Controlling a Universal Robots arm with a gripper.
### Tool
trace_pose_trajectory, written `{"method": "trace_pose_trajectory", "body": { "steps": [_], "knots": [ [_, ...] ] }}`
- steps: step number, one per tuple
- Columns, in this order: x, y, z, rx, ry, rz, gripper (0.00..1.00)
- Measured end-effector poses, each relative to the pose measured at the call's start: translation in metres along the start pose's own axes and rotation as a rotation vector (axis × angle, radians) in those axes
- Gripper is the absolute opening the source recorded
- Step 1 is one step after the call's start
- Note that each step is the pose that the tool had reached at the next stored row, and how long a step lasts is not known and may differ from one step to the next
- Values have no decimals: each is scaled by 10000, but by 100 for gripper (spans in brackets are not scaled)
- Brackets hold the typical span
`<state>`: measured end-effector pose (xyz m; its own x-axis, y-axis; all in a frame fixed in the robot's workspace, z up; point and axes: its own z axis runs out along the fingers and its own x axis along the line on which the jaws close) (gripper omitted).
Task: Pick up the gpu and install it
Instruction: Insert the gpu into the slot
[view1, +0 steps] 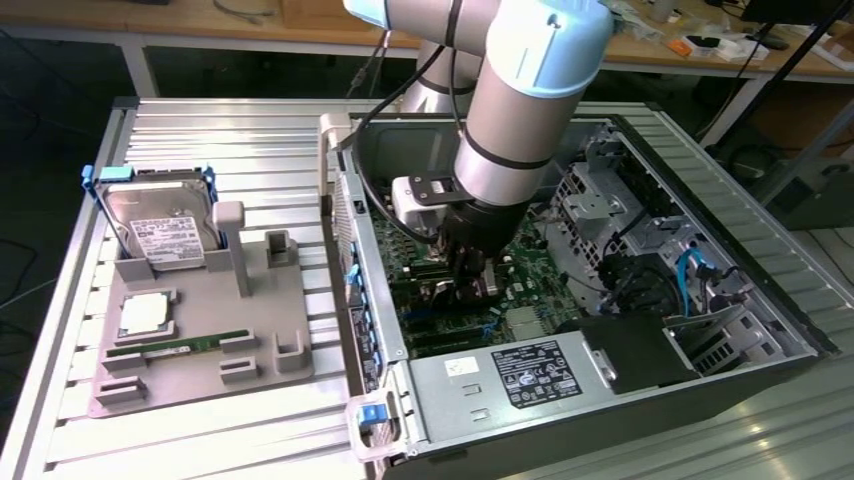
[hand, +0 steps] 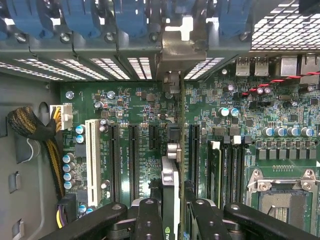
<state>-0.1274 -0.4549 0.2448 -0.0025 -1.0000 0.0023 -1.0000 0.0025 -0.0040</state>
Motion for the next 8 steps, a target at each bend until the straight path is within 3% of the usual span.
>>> {"method": "trace_pose_trajectory", "body": {
  "steps": [2, 5, 8],
  "knots": [
    [-3, -1, 8, 12, -23, 1, 28],
    [0, 0, 0, 0, 0, 0, 40],
    [0, 0, 0, 0, 1, 1, 40]
  ]
}}
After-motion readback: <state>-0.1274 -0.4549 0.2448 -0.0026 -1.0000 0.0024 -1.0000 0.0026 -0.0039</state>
